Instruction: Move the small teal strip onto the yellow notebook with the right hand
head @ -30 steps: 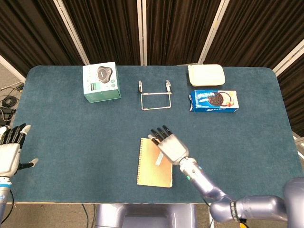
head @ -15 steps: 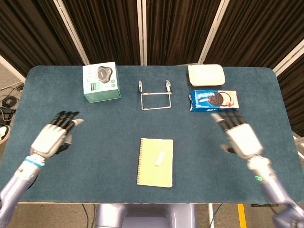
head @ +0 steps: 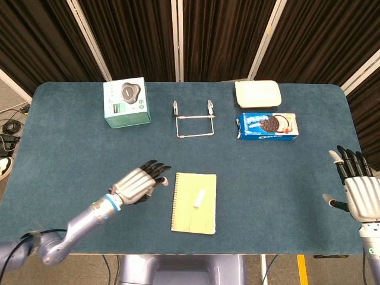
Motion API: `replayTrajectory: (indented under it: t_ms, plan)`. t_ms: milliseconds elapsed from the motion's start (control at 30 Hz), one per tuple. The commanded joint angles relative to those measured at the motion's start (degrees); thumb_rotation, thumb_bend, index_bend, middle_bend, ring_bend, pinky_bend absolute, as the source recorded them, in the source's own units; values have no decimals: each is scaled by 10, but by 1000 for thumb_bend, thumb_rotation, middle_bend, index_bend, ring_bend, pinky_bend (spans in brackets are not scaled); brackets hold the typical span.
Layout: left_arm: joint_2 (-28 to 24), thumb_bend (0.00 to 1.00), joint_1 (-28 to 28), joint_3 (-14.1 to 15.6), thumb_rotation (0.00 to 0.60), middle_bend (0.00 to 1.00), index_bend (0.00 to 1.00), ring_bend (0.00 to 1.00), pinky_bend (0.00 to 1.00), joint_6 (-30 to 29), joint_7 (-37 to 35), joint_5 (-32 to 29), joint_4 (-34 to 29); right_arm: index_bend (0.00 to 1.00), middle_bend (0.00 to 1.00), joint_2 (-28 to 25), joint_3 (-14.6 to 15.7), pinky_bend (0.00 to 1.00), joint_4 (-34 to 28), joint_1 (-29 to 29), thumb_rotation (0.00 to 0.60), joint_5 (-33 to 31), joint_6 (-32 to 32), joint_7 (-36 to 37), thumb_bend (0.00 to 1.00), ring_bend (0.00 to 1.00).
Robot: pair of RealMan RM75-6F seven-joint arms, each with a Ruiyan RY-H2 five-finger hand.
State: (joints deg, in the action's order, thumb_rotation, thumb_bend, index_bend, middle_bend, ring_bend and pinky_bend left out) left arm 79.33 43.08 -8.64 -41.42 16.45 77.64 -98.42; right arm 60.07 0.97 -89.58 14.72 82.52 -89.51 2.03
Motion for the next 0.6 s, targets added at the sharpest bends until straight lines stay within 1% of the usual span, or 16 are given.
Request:
replayTrajectory:
  t_ms: [33,133,233,400,500,600]
  plan:
    - [55,1000,40,-6,600,0,303,0,0,24,56,-64,15,0,0,-5,-9,0,4,-6,600,-2,5,10,0,0]
    - [90,1000,64,-2,600,0,309,0,0,29,87,-102,29,0,0,-4,-16,0,12,-8,600,-4,13,13,0,0]
    - [113,1000,77,4,600,0,312,0,0,21,115,-128,37,0,0,-3,-21,0,18,-9,600,-4,22,19,0,0]
    - [139,1000,96,10,600,0,316,0,0,3,153,-165,41,0,0,-3,-32,0,23,-11,600,-7,30,21,0,0]
    - [149,1000,107,13,600,0,318,0,0,1,164,-185,47,0,0,-2,-36,0,26,-13,600,-9,37,21,0,0]
    - [161,1000,113,21,600,0,321,0,0,4,159,-195,57,0,0,0,-40,0,27,-14,600,-9,43,22,0,0]
